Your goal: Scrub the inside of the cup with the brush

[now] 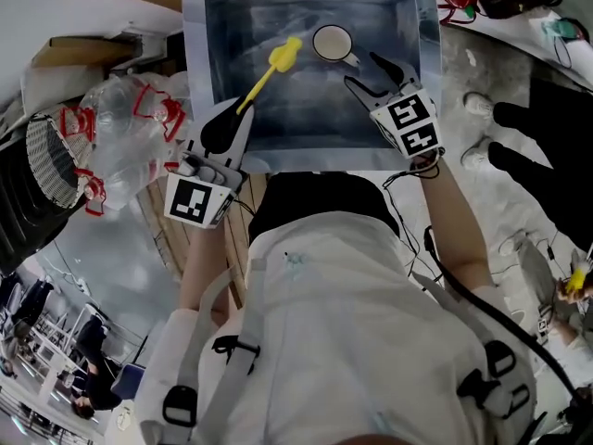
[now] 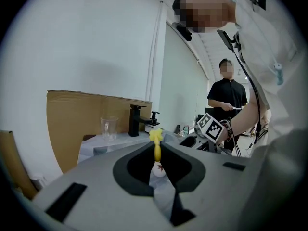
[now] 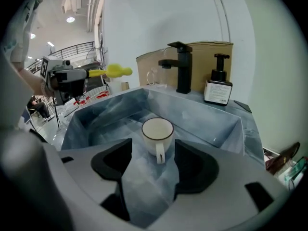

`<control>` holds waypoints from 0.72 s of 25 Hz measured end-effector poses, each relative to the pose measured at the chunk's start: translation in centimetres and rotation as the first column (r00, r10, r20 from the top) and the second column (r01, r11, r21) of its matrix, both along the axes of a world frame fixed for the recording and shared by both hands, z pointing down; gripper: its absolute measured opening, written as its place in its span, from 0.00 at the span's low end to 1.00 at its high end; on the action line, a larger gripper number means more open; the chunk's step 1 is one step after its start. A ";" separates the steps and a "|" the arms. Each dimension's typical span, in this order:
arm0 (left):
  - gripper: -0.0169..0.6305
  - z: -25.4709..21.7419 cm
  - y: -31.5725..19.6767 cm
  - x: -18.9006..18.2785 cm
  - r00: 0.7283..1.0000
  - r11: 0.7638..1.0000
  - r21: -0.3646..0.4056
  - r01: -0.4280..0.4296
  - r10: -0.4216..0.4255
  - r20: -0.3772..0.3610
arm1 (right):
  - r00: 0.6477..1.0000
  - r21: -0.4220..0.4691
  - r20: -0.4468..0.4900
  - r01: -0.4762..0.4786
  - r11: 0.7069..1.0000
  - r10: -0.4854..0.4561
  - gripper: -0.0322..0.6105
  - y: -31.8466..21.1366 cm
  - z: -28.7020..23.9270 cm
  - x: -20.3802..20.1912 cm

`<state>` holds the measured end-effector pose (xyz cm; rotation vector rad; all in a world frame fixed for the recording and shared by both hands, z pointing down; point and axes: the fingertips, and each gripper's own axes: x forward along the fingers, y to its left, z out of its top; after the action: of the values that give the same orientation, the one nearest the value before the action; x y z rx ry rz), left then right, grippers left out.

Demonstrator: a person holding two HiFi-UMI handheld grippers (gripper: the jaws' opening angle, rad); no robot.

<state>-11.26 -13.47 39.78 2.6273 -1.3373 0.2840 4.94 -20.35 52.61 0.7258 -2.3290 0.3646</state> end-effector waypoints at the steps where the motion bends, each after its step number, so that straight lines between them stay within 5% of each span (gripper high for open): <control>1: 0.09 0.2 -0.2 -0.1 1.000 1.000 -0.002 -0.001 0.001 -0.002 | 1.000 -0.002 -0.021 0.009 1.000 -0.009 0.49 -0.2 0.5 -0.2; 13: 0.09 1.1 -0.4 -0.3 1.000 1.000 -0.016 0.014 -0.014 -0.024 | 0.968 -0.079 -0.233 0.080 0.994 -0.096 0.48 -0.5 5.4 -1.2; 18: 0.09 1.3 -0.5 -0.6 0.999 1.000 -0.024 0.019 -0.020 -0.029 | 0.942 -0.095 -0.307 0.109 0.990 -0.133 0.30 -0.9 6.8 -1.0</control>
<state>-11.85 -13.98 41.12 2.5876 -1.3416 0.2566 3.90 -21.27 59.45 0.5547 -2.0353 0.2601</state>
